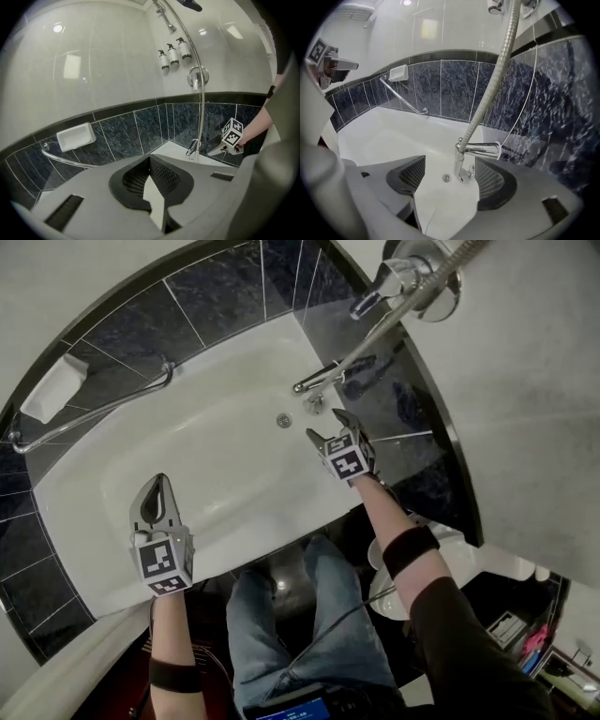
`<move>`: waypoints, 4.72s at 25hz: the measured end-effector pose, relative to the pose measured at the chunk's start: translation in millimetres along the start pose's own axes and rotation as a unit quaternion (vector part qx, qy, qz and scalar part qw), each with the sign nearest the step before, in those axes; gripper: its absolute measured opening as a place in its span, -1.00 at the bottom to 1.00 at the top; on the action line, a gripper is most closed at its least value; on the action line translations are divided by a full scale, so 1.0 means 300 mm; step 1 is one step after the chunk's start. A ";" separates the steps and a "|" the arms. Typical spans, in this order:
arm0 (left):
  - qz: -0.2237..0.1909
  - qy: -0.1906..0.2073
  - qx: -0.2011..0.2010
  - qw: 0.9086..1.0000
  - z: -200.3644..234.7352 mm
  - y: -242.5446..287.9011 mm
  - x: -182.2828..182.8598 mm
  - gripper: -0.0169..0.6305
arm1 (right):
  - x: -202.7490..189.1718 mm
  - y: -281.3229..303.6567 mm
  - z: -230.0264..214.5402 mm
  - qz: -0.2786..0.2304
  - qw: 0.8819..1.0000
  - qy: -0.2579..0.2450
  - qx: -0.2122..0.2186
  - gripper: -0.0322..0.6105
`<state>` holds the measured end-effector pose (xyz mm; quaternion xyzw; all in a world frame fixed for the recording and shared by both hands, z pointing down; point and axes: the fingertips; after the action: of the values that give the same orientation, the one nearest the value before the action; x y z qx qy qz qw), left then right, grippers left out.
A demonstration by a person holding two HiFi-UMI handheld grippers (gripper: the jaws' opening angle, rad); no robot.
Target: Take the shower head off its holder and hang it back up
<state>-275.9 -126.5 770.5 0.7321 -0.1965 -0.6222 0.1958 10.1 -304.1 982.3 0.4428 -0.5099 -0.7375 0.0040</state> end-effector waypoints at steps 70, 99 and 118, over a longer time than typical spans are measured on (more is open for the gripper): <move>0.056 0.033 0.170 0.983 0.392 -0.953 -0.082 0.16 | 1.035 -0.888 1.341 -0.068 0.842 0.346 0.409 -0.44; 0.014 0.323 0.303 0.896 0.573 -1.038 0.643 0.26 | 1.563 -1.523 1.331 -0.089 0.721 0.425 0.541 -0.43; -0.003 0.328 0.297 0.897 0.565 -1.046 0.711 -0.13 | 1.534 -1.459 1.285 -0.060 0.672 0.479 0.562 -0.38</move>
<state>-397.8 18.6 400.6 0.9193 -0.2943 -0.2603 0.0204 -327.9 -15.9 386.8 0.6830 -0.7289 0.0033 -0.0461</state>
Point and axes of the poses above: the fingertips, and each gripper's own axes: y forward along the fingers, z to its left, x out of its top, and after that the axes turned 3 degrees about -x, right-handed
